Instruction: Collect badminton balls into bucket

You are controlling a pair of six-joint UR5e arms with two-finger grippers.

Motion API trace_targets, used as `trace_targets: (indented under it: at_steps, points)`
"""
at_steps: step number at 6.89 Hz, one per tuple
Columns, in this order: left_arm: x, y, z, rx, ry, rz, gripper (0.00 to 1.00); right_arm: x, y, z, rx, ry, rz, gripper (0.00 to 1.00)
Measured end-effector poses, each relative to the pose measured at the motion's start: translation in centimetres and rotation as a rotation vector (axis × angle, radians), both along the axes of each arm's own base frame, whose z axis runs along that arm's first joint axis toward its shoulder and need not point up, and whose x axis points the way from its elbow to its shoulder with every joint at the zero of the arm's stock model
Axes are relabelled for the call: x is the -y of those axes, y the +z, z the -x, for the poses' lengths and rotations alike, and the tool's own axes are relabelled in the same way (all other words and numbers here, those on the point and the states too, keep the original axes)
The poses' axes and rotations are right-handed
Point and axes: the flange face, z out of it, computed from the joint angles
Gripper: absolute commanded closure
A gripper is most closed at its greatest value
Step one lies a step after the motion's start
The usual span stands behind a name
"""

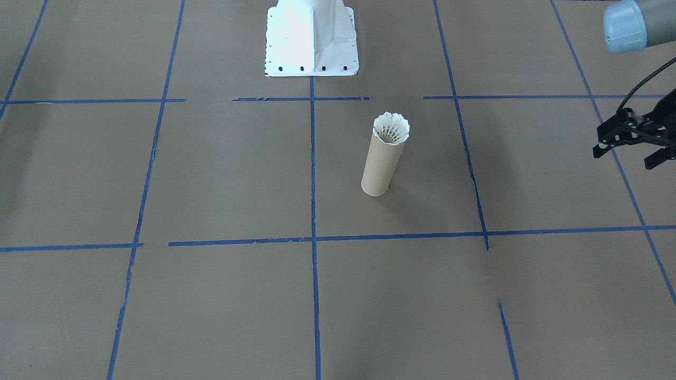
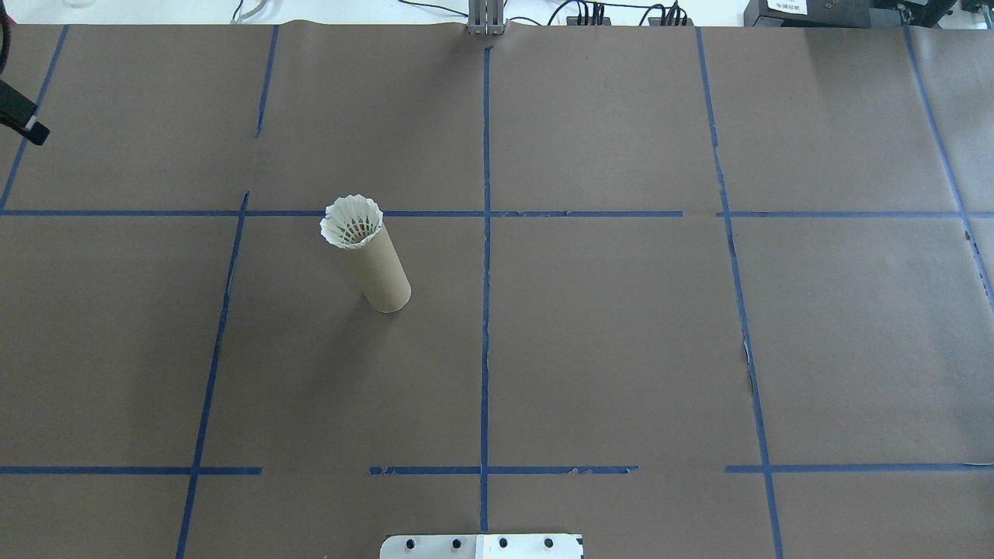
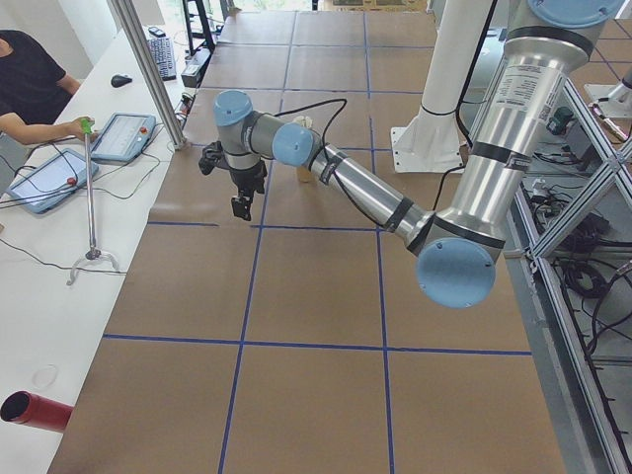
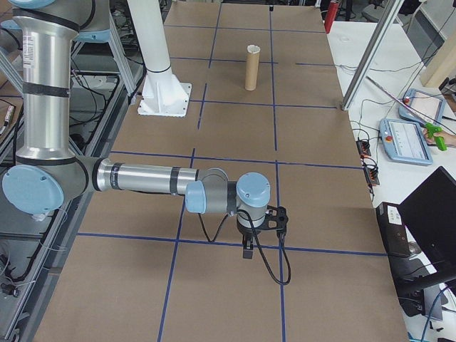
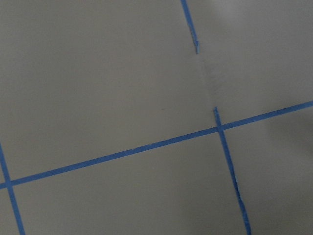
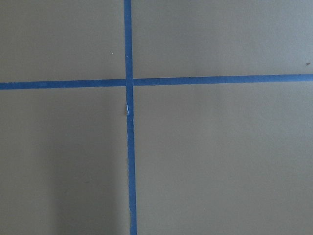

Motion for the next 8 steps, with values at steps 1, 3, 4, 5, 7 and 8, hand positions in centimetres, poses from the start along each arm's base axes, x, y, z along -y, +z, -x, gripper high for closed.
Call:
trace_targets:
  at_steps: [1, 3, 4, 5, 7, 8]
  points:
    - [0.3, 3.5, 3.6, 0.005, -0.056, 0.034, 0.0, 0.0, 0.0, 0.0, 0.0, 0.0, 0.0, 0.0]
    - [0.7, 11.1, 9.5, 0.025, -0.15, 0.158, 0.0, 0.0, 0.0, 0.0, 0.0, 0.0, 0.0, 0.0]
    - [0.0, 14.5, 11.6, 0.033, -0.159, 0.193, 0.0, 0.0, 0.0, 0.0, 0.0, 0.0, 0.0, 0.0]
    - [-1.1, 17.6, 13.1, 0.039, -0.141, 0.206, 0.0, 0.0, 0.0, 0.0, 0.0, 0.001, 0.0, 0.0]
    - [-3.8, 22.0, 14.0, 0.041, -0.117, 0.219, 0.0, 0.0, 0.0, 0.0, 0.0, 0.0, 0.0, 0.0]
    - [-4.8, 23.3, 14.0, 0.041, -0.112, 0.198, 0.0, 0.0, 0.0, 0.0, 0.0, 0.0, 0.0, 0.0]
